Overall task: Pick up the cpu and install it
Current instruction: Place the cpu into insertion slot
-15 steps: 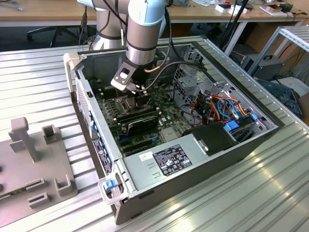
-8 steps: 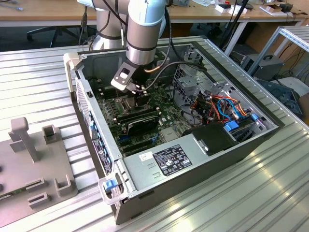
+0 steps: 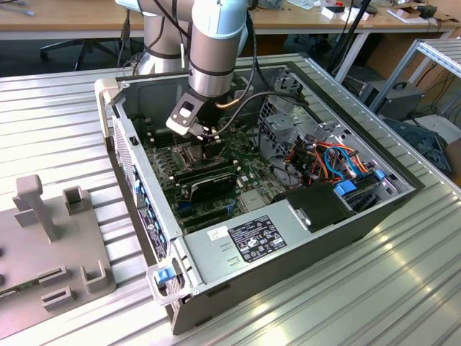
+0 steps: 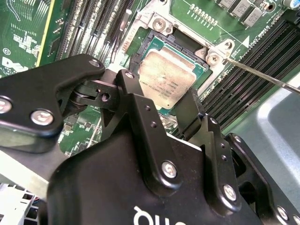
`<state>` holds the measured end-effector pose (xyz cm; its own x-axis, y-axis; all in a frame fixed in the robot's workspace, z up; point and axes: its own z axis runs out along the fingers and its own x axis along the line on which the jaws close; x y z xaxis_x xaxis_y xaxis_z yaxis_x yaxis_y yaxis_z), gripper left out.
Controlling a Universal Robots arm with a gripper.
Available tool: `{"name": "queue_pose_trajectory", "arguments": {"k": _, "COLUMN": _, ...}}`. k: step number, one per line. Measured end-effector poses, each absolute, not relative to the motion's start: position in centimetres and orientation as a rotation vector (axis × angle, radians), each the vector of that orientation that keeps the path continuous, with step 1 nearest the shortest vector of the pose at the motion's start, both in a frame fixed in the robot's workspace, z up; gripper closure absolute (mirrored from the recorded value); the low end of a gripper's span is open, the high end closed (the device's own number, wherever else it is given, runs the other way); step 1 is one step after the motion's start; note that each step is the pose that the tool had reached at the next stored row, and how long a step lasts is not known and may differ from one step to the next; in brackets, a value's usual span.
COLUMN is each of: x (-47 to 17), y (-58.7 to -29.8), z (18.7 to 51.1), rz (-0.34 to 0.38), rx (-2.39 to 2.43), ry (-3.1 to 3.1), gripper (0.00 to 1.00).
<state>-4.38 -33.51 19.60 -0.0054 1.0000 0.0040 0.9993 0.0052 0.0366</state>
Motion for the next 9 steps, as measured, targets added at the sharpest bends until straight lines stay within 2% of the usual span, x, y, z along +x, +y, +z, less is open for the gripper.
{"name": "queue_pose_trajectory", "arguments": {"k": 9, "x": -4.38, "y": -33.51, "z": 19.62, "rz": 0.043, "rx": 2.161, "ry": 2.248, "gripper": 0.45}}
